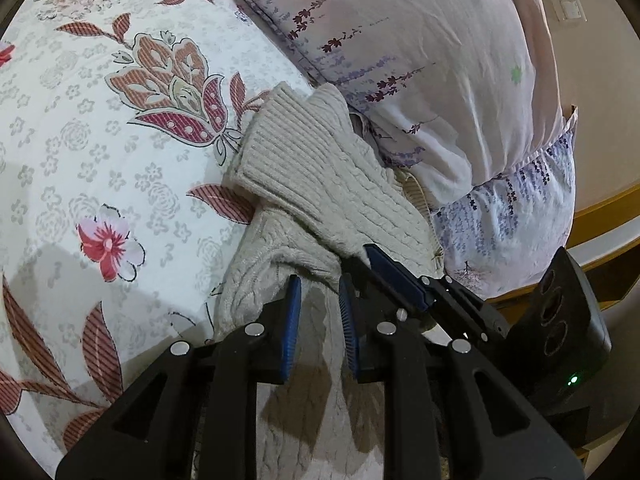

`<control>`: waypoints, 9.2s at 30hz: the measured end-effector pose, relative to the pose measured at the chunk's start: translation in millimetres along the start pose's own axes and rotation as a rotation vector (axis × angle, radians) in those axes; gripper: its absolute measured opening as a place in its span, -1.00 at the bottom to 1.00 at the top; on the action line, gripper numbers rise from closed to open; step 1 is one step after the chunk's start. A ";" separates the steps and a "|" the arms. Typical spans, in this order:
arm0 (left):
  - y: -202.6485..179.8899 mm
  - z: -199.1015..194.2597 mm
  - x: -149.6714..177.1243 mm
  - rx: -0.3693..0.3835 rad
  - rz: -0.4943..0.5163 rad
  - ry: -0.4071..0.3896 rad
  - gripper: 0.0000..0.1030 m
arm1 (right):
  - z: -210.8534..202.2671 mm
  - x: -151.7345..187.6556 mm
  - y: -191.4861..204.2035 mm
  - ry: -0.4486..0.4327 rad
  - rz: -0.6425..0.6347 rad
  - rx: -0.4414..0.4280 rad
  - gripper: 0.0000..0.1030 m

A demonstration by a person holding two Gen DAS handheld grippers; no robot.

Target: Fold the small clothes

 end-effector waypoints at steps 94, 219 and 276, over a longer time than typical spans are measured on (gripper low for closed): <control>17.9 -112.7 129.4 0.091 0.221 0.196 -0.23 | -260.7 359.4 -86.4 -0.101 1.236 -0.139 -0.57; -39.4 25.5 -0.5 -0.152 0.493 0.072 -0.92 | -204.3 250.4 -210.2 -0.121 0.964 0.456 -0.85; -32.0 46.2 -37.0 -0.133 0.266 0.043 0.31 | -71.0 116.7 -155.8 0.075 0.628 0.380 0.02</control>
Point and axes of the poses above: each gripper's, at about its wrist camera, not at the fingertips, and z roughly the way its jaws point, y to its left, x to its underside, the point moved 1 cm from there along z, roughly the way its jaws point, and after that the axes turned 5 degrees about -y, right-handed, at the moved point
